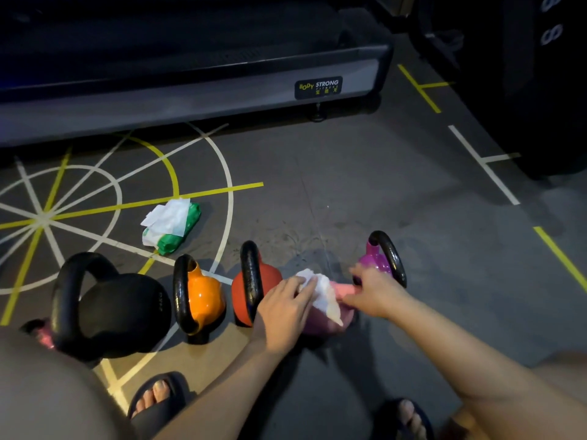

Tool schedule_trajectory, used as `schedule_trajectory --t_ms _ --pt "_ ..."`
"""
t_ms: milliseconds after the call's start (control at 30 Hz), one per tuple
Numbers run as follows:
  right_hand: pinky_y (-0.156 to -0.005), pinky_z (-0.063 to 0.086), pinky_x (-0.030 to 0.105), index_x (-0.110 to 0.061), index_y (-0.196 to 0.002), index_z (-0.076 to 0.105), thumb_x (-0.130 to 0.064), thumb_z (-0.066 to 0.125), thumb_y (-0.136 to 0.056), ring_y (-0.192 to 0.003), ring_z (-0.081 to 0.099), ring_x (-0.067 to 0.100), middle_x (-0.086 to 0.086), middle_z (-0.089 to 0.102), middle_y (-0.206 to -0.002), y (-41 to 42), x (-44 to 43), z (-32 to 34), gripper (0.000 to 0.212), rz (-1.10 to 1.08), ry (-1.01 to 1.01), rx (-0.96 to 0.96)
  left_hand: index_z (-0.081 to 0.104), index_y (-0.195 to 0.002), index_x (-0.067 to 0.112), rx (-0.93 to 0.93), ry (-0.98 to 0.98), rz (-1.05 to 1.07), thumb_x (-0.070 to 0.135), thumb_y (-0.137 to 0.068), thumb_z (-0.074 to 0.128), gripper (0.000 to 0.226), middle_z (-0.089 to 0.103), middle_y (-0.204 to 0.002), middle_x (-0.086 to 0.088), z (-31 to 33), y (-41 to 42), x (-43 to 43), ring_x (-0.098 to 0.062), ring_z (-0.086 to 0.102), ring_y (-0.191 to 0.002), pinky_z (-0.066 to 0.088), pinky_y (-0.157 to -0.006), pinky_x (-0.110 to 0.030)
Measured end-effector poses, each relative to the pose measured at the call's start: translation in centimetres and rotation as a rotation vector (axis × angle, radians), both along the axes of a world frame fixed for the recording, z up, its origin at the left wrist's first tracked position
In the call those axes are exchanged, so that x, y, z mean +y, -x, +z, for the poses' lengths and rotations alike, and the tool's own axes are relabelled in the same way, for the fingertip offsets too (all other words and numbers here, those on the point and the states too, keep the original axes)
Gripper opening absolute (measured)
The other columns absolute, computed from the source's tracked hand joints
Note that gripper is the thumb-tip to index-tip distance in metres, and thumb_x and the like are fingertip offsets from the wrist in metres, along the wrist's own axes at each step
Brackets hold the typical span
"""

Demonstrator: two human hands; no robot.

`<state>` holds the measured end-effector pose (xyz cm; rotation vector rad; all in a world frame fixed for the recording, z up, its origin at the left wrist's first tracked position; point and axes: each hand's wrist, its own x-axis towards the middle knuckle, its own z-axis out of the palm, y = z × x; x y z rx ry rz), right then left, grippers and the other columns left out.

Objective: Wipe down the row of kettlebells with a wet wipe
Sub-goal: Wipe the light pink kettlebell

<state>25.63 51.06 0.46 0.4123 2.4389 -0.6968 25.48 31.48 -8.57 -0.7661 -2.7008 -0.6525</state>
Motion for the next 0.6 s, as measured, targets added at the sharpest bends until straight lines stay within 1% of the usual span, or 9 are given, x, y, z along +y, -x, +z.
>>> schedule_trajectory --t_ms 33,100,167,200,300,367,500,533,600 --pt "-0.078 0.053 0.031 -0.026 -0.104 0.060 -0.043 0.073 -0.074 -0.094 0.066 0.024 0.000 0.066 -0.103 -0.2 -0.1 -0.5 0.036 0.093 -0.055 -0.073 0.074 -0.114 0.017 -0.026 0.000 0.044 0.031 -0.098 0.057 0.027 0.066 -0.097 0.000 0.1 -0.2 0.6 -0.022 0.065 -0.082 0.054 -0.071 -0.034" --pt "-0.074 0.056 0.034 -0.025 -0.093 0.056 -0.035 0.069 -0.077 -0.088 0.067 0.025 0.002 0.068 -0.097 -0.4 -0.3 -1.3 0.023 0.190 -0.110 -0.083 0.073 -0.103 0.013 -0.034 0.033 0.033 0.032 -0.096 0.054 0.028 0.065 -0.099 -0.003 0.9 -0.3 1.9 -0.024 0.064 -0.089 0.053 -0.088 -0.035" --pt "-0.077 0.056 0.038 -0.026 -0.095 0.057 -0.027 0.064 -0.080 -0.091 0.066 0.027 0.004 0.069 -0.100 -0.1 -0.4 -1.2 0.017 0.200 -0.121 -0.027 0.070 -0.101 0.012 -0.042 0.054 -0.032 0.033 -0.093 0.050 0.031 0.069 -0.114 -0.008 1.3 -0.4 2.9 -0.024 0.065 -0.105 0.041 -0.108 -0.035" --pt "-0.080 0.056 0.038 -0.025 -0.100 0.060 -0.024 0.062 -0.082 -0.095 0.066 0.029 0.005 0.069 -0.102 0.1 -0.4 -1.3 0.019 0.208 -0.121 -0.003 0.070 -0.102 0.011 -0.060 0.065 -0.060 0.033 -0.090 0.048 0.034 0.070 -0.117 -0.010 0.9 -0.3 3.2 -0.023 0.067 -0.108 0.038 -0.110 -0.033" --pt "-0.082 0.054 0.038 -0.026 -0.108 0.061 -0.024 0.064 -0.086 -0.101 0.065 0.031 0.007 0.069 -0.106 0.3 -0.6 -2.0 0.022 0.231 -0.137 0.043 0.068 -0.110 0.011 -0.162 0.047 -0.063 0.036 -0.084 0.046 0.043 0.074 -0.113 -0.009 0.3 0.2 3.3 -0.021 0.072 -0.105 0.051 -0.104 -0.033" --pt "-0.080 0.052 0.036 -0.023 -0.113 0.060 -0.029 0.068 -0.087 -0.103 0.065 0.031 0.008 0.068 -0.110 0.5 -0.8 -2.3 0.027 0.243 -0.155 0.049 0.065 -0.114 0.013 -0.219 -0.028 -0.003 0.029 -0.086 0.048 0.037 0.074 -0.110 -0.006 0.0 0.3 2.1 -0.019 0.072 -0.102 0.056 -0.095 -0.032" --pt "-0.085 0.049 0.036 -0.022 -0.121 0.059 -0.038 0.071 -0.088 -0.109 0.064 0.032 0.007 0.065 -0.120 0.6 -1.2 -2.2 0.039 0.271 -0.206 0.033 0.063 -0.100 0.018 -0.366 -0.189 0.221 0.008 -0.095 0.055 0.014 0.065 -0.091 0.005 0.4 0.4 -0.1 -0.018 0.067 -0.090 0.038 -0.076 -0.016" --pt "-0.087 0.050 0.037 -0.022 -0.123 0.059 -0.037 0.070 -0.089 -0.110 0.064 0.032 0.007 0.065 -0.121 0.5 -1.3 -2.1 0.039 0.275 -0.220 0.020 0.063 -0.098 0.019 -0.341 -0.213 0.235 0.007 -0.095 0.055 0.015 0.066 -0.092 0.005 -0.1 0.2 0.3 -0.018 0.067 -0.091 0.038 -0.079 -0.016" --pt "-0.084 0.050 0.036 -0.023 -0.120 0.060 -0.033 0.063 -0.092 -0.109 0.065 0.034 0.008 0.066 -0.121 0.1 -1.4 -2.0 0.030 0.266 -0.256 0.004 0.071 -0.108 0.013 -0.261 -0.172 0.160 0.009 -0.092 0.051 0.026 0.073 -0.109 -0.005 -0.3 -0.3 1.5 -0.025 0.070 -0.107 0.041 -0.098 -0.025"
